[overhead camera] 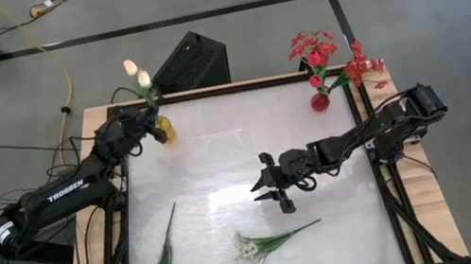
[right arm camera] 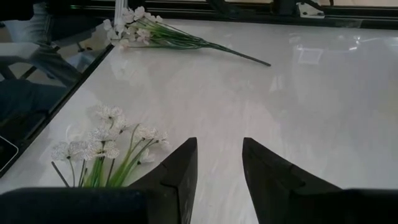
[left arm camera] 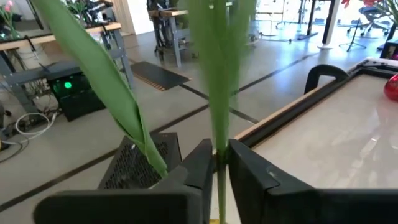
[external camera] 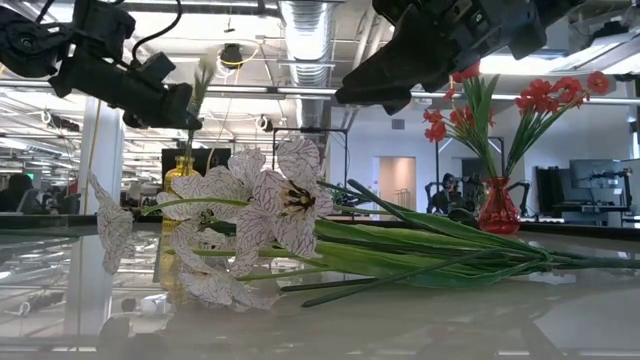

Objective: Sort flowers into vase by color
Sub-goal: Put the yellow flower into the yellow vase, then put the right white flowers in the yellow vase

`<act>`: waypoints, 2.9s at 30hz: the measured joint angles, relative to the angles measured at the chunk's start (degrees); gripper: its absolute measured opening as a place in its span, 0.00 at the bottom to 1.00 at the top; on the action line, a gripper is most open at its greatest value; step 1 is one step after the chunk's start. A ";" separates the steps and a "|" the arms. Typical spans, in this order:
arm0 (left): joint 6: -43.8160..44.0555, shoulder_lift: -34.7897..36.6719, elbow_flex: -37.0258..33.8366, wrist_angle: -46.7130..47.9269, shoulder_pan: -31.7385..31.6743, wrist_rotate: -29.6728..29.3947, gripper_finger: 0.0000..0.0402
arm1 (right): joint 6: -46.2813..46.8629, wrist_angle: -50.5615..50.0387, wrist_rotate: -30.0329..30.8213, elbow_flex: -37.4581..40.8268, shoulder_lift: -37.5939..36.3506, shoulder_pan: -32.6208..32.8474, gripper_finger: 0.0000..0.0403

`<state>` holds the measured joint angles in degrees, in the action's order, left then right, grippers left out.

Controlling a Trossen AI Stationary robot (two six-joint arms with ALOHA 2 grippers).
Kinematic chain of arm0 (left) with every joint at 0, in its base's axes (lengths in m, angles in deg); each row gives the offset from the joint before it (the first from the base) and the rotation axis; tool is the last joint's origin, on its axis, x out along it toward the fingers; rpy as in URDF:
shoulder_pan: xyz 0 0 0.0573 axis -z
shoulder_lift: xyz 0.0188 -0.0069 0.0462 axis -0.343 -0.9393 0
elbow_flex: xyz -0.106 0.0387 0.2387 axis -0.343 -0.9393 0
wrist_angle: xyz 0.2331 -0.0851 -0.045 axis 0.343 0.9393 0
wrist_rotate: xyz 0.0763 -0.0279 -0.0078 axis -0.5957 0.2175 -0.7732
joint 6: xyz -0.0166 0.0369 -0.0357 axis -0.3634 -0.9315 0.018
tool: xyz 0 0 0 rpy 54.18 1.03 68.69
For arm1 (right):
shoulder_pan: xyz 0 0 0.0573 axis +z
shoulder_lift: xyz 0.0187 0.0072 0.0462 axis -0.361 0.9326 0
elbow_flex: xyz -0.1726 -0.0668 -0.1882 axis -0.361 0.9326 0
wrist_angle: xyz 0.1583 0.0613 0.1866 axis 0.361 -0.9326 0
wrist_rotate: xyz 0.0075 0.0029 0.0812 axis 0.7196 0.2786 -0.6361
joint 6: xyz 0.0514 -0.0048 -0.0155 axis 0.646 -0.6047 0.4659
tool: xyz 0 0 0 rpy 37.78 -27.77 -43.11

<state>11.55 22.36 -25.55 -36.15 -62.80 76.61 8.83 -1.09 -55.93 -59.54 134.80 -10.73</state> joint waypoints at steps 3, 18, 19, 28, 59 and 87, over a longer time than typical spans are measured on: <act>-0.05 0.02 0.00 1.35 0.00 0.02 0.16 | 0.02 -0.10 0.00 0.00 0.00 0.00 0.38; 3.51 13.69 0.00 13.21 0.87 7.54 0.30 | 7.13 -7.01 -3.97 -0.02 -0.46 0.29 0.38; 4.16 15.04 0.00 13.99 1.22 9.12 0.30 | 7.36 -7.49 -5.52 -0.04 -0.46 0.69 0.38; 12.34 19.19 -1.39 14.82 8.43 23.55 0.30 | 12.53 -21.60 -8.59 -6.85 -0.46 8.79 0.38; 4.41 14.71 -12.04 -5.90 45.44 10.91 0.30 | 19.40 -34.07 1.95 -12.24 16.80 19.08 0.38; 8.18 5.59 -12.09 -20.74 45.42 14.64 0.30 | -11.34 10.90 4.17 -11.98 7.25 6.96 0.05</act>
<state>19.73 27.94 -37.64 -56.89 -17.38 91.24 -2.51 9.81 -51.76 -71.52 142.05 -3.77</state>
